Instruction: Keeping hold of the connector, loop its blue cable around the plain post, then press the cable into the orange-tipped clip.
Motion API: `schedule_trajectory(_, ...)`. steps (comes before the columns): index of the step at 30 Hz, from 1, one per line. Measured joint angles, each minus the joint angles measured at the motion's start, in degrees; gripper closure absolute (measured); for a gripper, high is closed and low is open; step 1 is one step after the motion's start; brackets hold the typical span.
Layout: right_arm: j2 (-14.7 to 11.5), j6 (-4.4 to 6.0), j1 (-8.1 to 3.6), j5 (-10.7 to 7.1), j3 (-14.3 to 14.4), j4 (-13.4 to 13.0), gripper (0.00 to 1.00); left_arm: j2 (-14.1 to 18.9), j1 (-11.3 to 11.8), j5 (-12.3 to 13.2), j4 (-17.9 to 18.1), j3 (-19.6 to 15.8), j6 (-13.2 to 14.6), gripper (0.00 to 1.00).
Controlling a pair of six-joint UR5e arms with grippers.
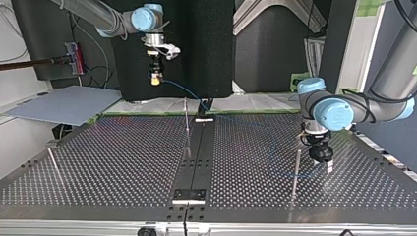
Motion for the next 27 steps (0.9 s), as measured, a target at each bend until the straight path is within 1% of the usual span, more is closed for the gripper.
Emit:
schedule_trajectory(2, -1.16, 0.0, -0.22, -0.01, 0.11, -0.75, 1.0, 0.0, 0.0, -0.01, -0.06, 0.0, -0.04, 0.0)
schedule_trajectory(5, -2.29, -0.11, -0.44, -0.08, 0.17, -1.2, 1.0, 0.0, 0.02, -0.02, -0.1, 0.0, -0.19, 0.0)
schedule_trajectory(11, -2.35, -0.97, -0.57, 0.01, 0.83, -1.66, 1.0, 0.0, 0.07, -0.07, -0.24, 0.0, -0.37, 0.0)
schedule_trajectory(15, -1.54, -1.13, -0.59, 0.1, 1.58, -2.77, 1.0, 0.0, 0.07, -0.06, -0.28, 0.0, -0.4, 0.0)
schedule_trajectory(18, -0.39, -1.11, -0.65, 0.14, 1.78, -3.71, 1.0, 0.0, 0.08, -0.04, -0.33, 0.0, -0.4, 0.0)
schedule_trajectory(22, 1.54, -0.83, -0.84, 0.1, 1.86, -5.33, 1.0, 0.0, 0.08, -0.02, -0.43, 0.0, -0.4, 0.0)
schedule_trajectory(27, 3.14, -0.5, -1.07, 0.05, 1.86, -6.58, 1.0, 0.0, 0.07, 0.0, -0.74, 0.0, -0.58, 0.0)
